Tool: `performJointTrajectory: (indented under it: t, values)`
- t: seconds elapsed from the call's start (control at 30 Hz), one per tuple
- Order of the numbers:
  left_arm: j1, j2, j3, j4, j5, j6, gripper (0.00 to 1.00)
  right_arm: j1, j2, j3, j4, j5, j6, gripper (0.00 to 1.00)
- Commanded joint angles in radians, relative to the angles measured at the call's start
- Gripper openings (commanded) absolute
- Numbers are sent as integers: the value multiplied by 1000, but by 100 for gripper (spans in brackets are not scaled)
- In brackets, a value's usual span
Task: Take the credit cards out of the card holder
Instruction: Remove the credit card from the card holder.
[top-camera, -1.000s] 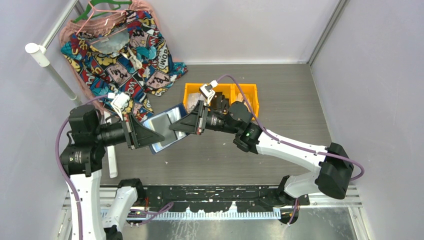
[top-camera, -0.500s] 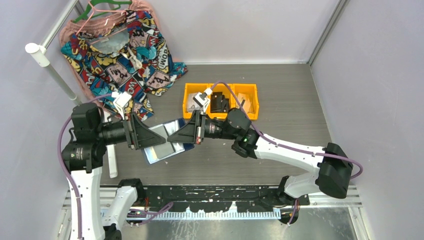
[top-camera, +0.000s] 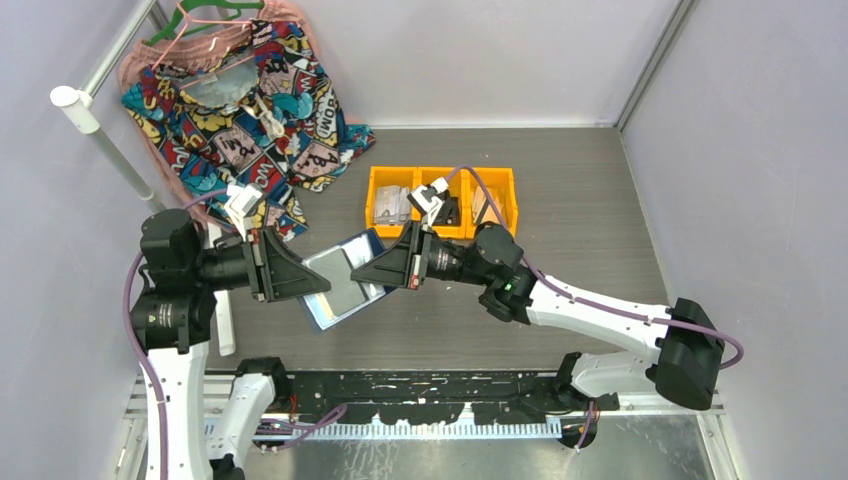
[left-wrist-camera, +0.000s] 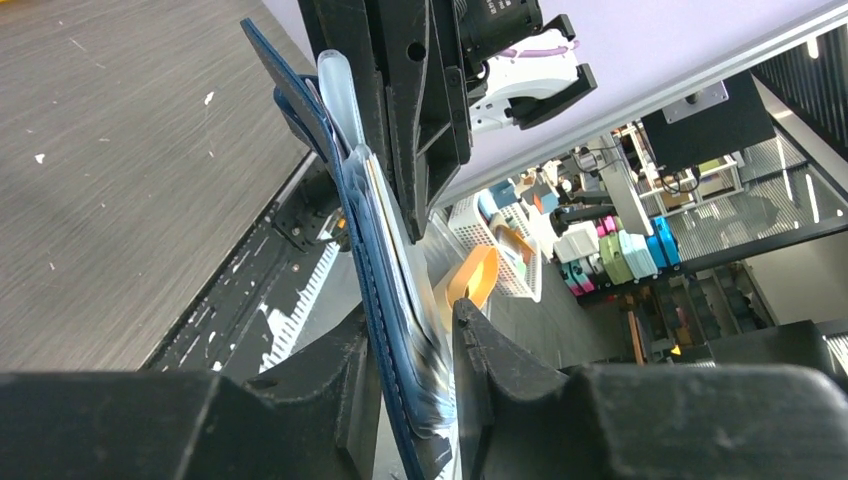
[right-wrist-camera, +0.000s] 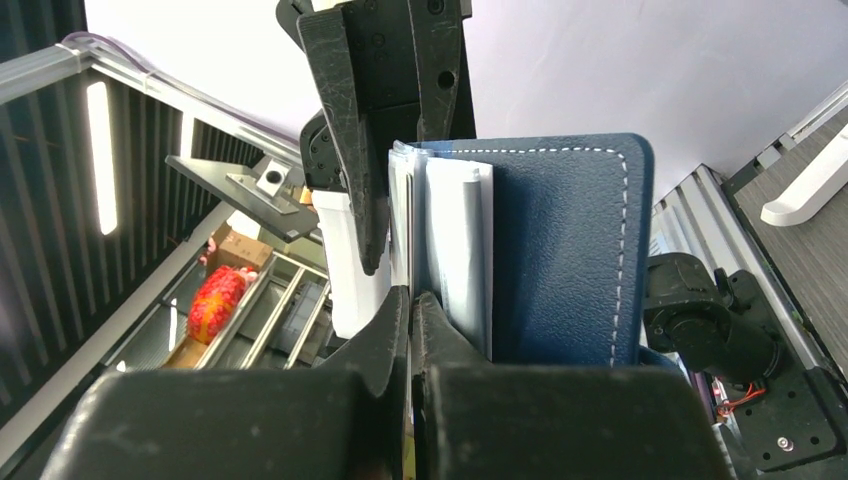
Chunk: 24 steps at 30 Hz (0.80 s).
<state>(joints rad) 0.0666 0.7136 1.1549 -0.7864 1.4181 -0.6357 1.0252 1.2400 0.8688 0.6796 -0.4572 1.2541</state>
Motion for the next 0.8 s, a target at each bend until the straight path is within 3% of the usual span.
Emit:
performJointTrajectory:
  t: [0.0,0.13,0.27,0.4,0.53,0.63,0.77]
  values:
    - [-2,-13,8,58,61,-40,30,-11,-32,-4,33,77,-18,1]
    - [-3,-19,6,51,50,-41,26,-10,-37,-1,29,102,-24,1]
    - [-3,-25,2,56,38,-39,11,-6,-27,11,28,83,-25,3]
    - [-3,-24,4,56,32,-23,0,-4,12,57,35,13,4,24]
    - [-3,-13,18,54,20,-19,0,-2,30,76,37,-10,16,28]
    - [-3,-6,30,25,16,7,0,-3,16,72,30,-4,10,26]
    - [-3,-9,38,16,11,16,0,-3,-20,69,-15,22,-18,8]
